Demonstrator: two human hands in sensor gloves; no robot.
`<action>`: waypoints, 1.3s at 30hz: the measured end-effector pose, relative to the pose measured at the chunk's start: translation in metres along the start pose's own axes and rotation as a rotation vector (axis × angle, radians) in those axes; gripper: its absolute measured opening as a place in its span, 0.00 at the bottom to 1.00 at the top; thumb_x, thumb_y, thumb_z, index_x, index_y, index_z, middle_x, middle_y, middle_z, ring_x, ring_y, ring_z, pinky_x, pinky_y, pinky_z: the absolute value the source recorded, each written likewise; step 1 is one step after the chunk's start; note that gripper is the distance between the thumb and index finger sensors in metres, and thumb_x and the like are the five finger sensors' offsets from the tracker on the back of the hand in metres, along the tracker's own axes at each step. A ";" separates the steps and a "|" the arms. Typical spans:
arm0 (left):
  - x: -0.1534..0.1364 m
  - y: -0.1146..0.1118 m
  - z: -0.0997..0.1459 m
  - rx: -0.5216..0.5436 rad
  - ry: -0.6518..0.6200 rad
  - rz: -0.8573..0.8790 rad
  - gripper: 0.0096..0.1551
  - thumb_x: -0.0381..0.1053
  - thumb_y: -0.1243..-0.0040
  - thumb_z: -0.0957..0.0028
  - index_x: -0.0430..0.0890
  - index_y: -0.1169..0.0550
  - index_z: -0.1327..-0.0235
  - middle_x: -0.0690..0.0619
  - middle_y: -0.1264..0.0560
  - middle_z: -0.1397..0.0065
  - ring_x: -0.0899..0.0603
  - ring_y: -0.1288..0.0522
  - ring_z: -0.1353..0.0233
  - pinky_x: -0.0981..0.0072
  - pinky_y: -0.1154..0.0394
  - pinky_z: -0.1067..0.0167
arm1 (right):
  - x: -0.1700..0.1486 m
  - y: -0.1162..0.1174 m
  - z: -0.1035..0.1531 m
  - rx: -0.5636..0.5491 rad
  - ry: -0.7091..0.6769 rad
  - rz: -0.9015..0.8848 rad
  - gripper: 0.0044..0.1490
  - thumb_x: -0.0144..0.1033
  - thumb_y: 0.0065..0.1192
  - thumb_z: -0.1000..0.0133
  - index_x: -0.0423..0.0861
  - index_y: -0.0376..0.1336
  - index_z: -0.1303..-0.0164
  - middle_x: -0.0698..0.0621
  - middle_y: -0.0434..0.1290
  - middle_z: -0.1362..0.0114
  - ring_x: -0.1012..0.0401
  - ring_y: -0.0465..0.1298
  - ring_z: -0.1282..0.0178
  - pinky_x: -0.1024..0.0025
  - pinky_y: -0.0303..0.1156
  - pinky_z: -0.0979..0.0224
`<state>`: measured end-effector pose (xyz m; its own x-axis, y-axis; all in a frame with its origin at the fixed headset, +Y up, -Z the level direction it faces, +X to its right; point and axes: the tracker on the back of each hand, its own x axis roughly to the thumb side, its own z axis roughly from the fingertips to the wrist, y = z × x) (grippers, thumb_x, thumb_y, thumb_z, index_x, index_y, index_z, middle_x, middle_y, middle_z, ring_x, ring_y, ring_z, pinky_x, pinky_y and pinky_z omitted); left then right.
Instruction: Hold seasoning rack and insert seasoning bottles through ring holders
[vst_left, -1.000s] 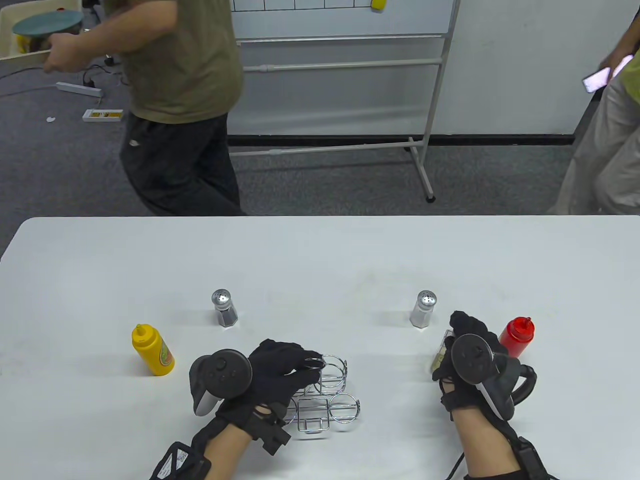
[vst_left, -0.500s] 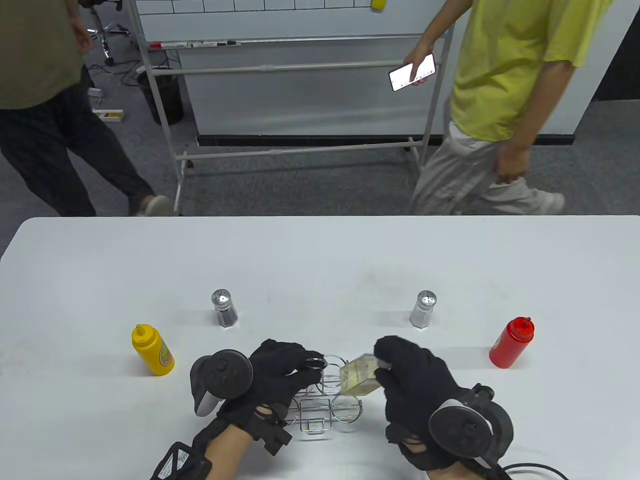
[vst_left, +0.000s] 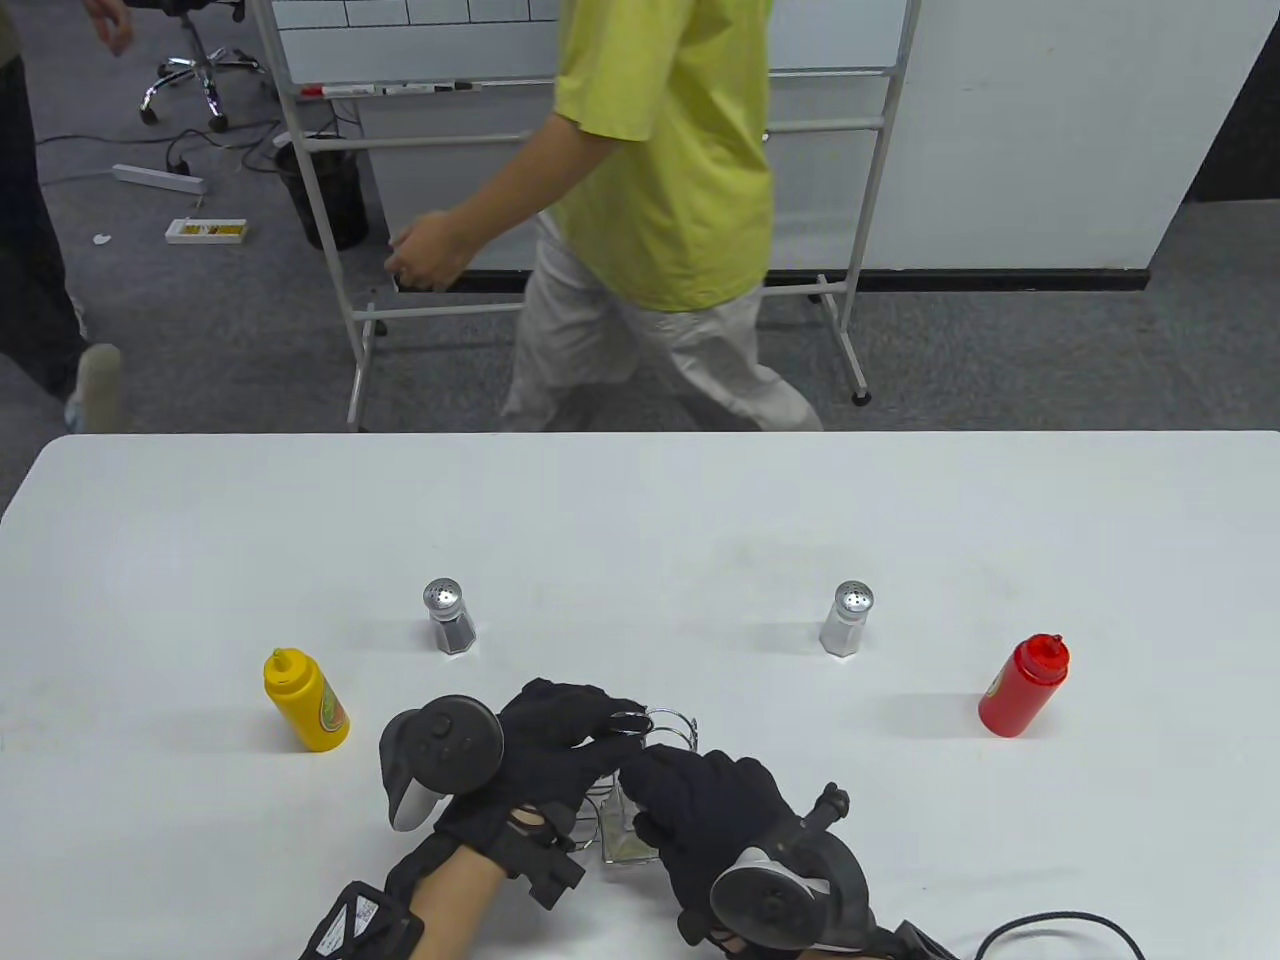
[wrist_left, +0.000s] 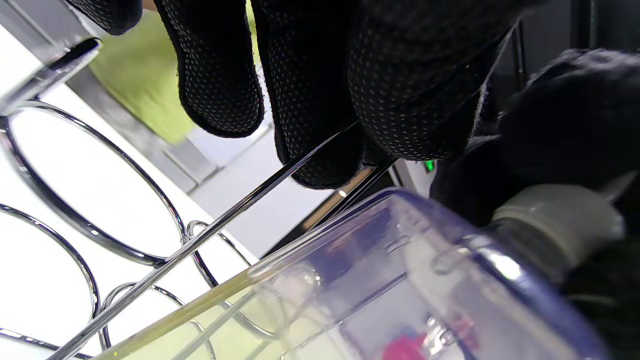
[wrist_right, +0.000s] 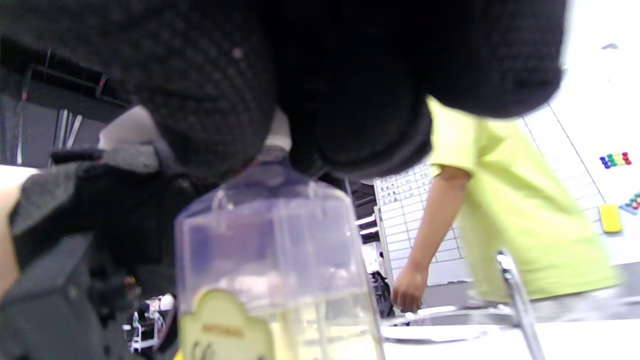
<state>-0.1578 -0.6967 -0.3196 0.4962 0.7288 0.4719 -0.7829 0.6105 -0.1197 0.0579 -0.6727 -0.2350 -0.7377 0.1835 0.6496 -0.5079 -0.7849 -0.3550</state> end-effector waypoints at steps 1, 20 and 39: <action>0.000 0.000 0.000 0.002 0.001 0.000 0.22 0.58 0.26 0.52 0.54 0.12 0.46 0.54 0.11 0.47 0.35 0.20 0.33 0.24 0.42 0.31 | 0.000 0.000 0.000 -0.001 -0.005 0.008 0.36 0.41 0.81 0.58 0.48 0.72 0.37 0.47 0.83 0.37 0.54 0.86 0.61 0.59 0.80 0.57; 0.001 0.004 0.001 0.015 -0.026 0.043 0.21 0.57 0.26 0.52 0.54 0.12 0.47 0.53 0.11 0.47 0.36 0.20 0.33 0.24 0.42 0.30 | -0.009 -0.021 0.000 -0.138 0.001 0.091 0.39 0.50 0.80 0.56 0.49 0.72 0.35 0.49 0.83 0.38 0.54 0.87 0.60 0.59 0.80 0.57; 0.001 0.002 0.003 0.021 -0.028 0.018 0.21 0.58 0.26 0.52 0.54 0.12 0.47 0.53 0.11 0.48 0.36 0.19 0.34 0.24 0.42 0.31 | -0.243 -0.087 0.075 -0.151 1.129 0.048 0.63 0.53 0.76 0.51 0.55 0.40 0.14 0.45 0.33 0.12 0.36 0.35 0.15 0.28 0.41 0.25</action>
<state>-0.1602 -0.6955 -0.3168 0.4712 0.7304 0.4944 -0.7995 0.5904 -0.1104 0.3147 -0.6933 -0.3110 -0.6980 0.6429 -0.3155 -0.4604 -0.7403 -0.4899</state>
